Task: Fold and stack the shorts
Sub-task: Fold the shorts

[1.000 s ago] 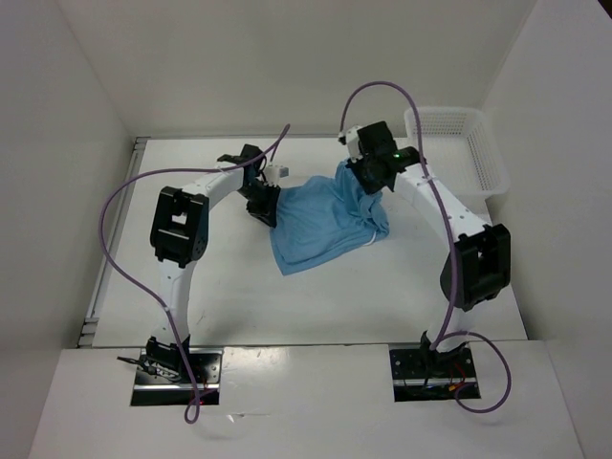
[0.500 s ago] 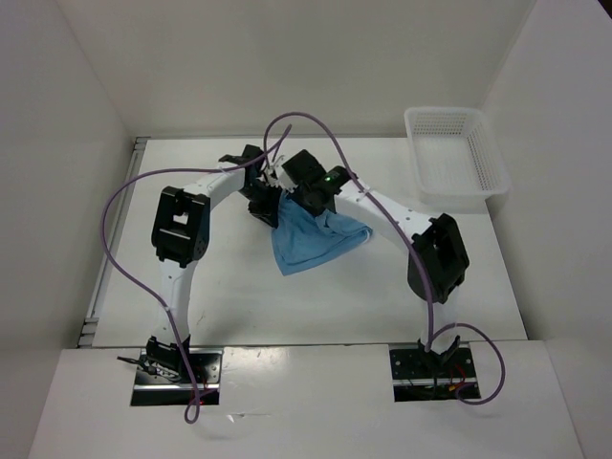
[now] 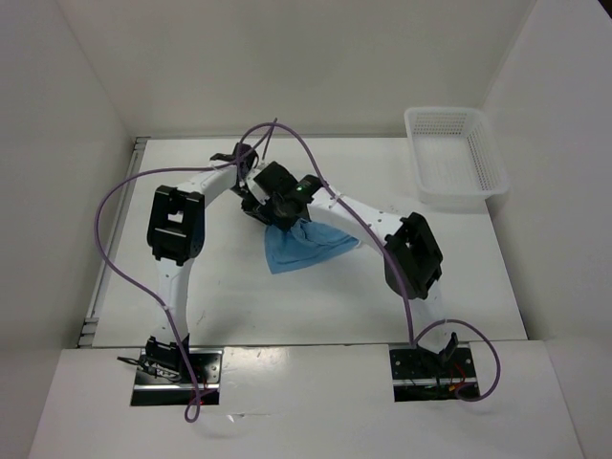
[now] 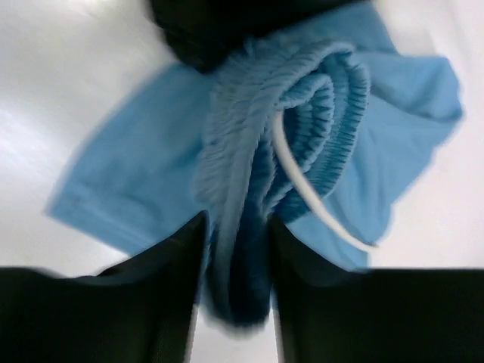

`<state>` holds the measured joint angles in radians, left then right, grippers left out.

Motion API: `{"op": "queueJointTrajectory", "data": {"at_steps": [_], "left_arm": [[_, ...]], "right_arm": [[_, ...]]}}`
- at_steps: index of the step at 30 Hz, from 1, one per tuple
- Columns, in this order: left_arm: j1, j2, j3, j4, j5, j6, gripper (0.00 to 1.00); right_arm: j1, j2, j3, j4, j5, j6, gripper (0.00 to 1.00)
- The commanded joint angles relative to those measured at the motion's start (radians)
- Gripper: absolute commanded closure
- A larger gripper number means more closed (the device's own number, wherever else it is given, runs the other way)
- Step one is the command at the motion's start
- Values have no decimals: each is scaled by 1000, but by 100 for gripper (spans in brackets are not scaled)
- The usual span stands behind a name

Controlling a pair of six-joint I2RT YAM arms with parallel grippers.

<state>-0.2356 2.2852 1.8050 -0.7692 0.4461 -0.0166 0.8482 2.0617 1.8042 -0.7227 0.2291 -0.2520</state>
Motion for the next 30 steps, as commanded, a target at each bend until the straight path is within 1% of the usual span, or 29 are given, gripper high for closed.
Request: {"op": "queueJointTrajectory", "data": {"at_steps": [1, 4, 6, 7, 8, 9, 10, 11, 12, 14, 15, 16, 17, 20, 21, 23, 26, 30], "left_arm": [[18, 28, -1, 8, -133, 17, 77], [30, 28, 24, -2, -158, 17, 67], [51, 16, 34, -12, -191, 17, 62], [71, 5, 43, -12, -202, 17, 55], [82, 5, 43, -12, -214, 17, 51], [94, -10, 53, -22, -215, 17, 49], [110, -32, 66, -22, -215, 17, 47], [134, -41, 77, -31, -205, 17, 44], [143, -53, 86, -45, -181, 17, 43], [144, -88, 111, -70, -170, 17, 39], [144, -101, 111, -70, -159, 17, 36], [134, -124, 120, -80, -146, 17, 36], [112, -133, 120, -90, -132, 17, 34], [69, -156, 120, -99, -83, 17, 31], [35, -156, 120, -99, -83, 17, 31], [7, -156, 129, -99, -83, 17, 30], [-25, -132, 139, -99, -83, 17, 30], [-36, -96, 139, -117, -116, 17, 30]], "right_arm": [[63, -26, 109, 2, -187, 20, 45], [95, -46, 162, -30, -319, 48, 32], [95, -58, 191, -41, -361, 59, 30], [95, -78, 192, -41, -361, 50, 30], [95, -90, 192, -29, -334, 36, 30], [95, -104, 158, -20, -301, 10, 32], [95, -136, 126, -9, -236, -4, 34], [83, -155, 88, 0, -219, -19, 39], [69, -172, 2, 11, -208, -32, 41], [5, -219, -89, 22, -198, -43, 46], [-20, -232, -176, 22, -198, -43, 46], [-65, -245, -215, 46, -198, -67, 48], [-87, -265, -280, 57, -188, -76, 48], [-145, -284, -376, 118, -166, -110, 48], [-146, -284, -393, 132, -157, -124, 48], [-146, -284, -433, 176, -168, -147, 47], [-146, -284, -433, 212, -218, -156, 46], [-146, -284, -411, 212, -373, -112, 43]]}}
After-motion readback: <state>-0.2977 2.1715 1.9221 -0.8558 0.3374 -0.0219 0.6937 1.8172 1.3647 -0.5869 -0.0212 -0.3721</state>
